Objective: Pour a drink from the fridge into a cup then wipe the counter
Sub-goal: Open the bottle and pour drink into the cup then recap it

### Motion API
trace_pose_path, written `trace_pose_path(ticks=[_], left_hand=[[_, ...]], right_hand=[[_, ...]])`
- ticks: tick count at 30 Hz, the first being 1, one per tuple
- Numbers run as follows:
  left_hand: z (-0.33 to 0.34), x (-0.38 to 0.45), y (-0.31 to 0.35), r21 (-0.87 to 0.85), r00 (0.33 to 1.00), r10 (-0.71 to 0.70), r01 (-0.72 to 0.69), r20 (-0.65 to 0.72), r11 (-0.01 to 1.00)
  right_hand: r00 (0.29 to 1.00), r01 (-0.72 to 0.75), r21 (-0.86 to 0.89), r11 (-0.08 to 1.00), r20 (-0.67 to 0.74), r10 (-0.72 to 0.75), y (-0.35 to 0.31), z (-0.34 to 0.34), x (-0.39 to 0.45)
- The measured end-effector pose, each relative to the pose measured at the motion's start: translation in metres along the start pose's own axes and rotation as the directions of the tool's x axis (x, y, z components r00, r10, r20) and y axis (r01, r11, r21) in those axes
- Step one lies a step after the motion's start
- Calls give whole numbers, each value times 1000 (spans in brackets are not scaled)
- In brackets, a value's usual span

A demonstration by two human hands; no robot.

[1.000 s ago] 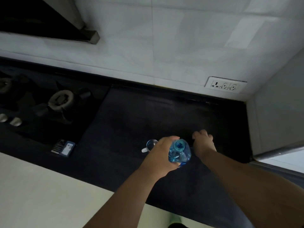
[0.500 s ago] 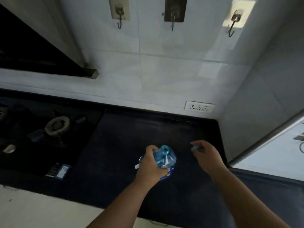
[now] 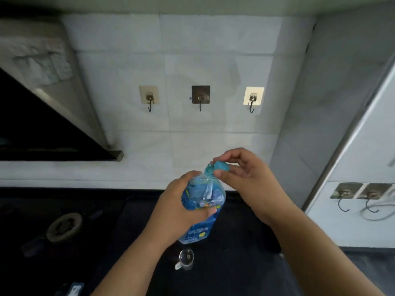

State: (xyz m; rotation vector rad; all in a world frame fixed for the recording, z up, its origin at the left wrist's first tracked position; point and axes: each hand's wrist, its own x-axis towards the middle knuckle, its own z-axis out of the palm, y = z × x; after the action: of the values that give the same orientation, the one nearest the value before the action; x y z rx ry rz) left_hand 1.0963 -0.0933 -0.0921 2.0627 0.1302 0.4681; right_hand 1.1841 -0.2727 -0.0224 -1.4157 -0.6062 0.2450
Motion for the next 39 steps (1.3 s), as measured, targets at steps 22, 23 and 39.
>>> trace_pose_path(ticks=[22, 23, 39], left_hand=[[-153, -24, 17, 437, 943, 328, -318, 54, 841], [-155, -25, 17, 442, 944, 324, -315, 58, 840], [-179, -41, -13, 395, 967, 247, -252, 64, 883]], right_hand=[[980, 195, -868, 456, 149, -135, -86, 113, -8], [979, 188, -892, 412, 136, -152, -84, 118, -8], [947, 321, -933, 164, 320, -31, -74, 136, -19]])
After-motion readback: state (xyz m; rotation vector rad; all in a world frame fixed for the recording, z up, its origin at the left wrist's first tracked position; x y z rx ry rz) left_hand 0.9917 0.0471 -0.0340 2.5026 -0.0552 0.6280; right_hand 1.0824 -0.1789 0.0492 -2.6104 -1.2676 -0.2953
